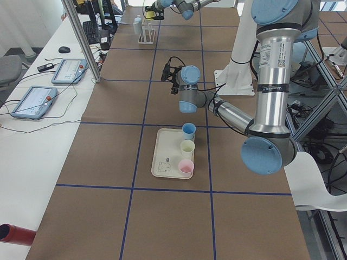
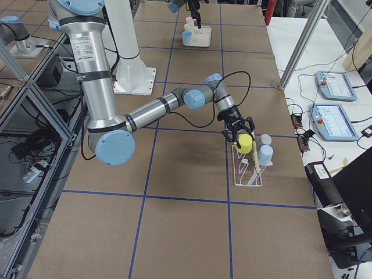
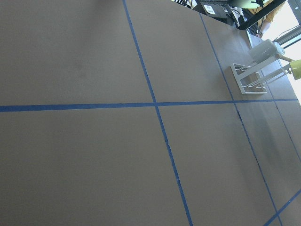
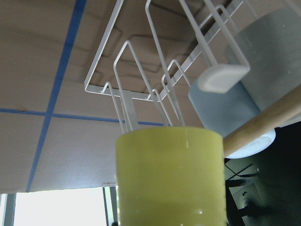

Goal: Transfer IKEA cup to right arm and place on rack

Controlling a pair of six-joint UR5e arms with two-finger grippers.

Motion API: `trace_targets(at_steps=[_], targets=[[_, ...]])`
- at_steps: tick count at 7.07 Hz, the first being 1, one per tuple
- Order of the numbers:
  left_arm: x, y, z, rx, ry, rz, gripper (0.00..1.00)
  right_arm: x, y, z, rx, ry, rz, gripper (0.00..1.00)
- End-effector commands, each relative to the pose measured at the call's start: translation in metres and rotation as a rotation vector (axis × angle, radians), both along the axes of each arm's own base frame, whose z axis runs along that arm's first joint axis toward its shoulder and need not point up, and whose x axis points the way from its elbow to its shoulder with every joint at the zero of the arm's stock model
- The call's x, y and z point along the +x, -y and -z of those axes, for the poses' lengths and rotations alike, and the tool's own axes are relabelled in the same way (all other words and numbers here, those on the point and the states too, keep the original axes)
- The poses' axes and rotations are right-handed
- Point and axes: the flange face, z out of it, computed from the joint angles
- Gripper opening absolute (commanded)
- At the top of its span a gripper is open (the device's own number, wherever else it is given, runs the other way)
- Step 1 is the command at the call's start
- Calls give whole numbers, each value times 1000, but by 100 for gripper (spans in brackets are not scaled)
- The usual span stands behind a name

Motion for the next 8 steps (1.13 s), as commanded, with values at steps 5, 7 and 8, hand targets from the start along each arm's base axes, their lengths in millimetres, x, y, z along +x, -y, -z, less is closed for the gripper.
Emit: trace_targets(at_steps=[5,7,8], targets=[[0,0,2,3,-3,0,100,-11,5,-10,-9,-16,-5,33],[0,0,1,2,-2,0,100,-11,6,-9,-8,-17,-6,54],[0,0,1,2,-2,0,100,-12,6,-9,-5,-18,-6,58]])
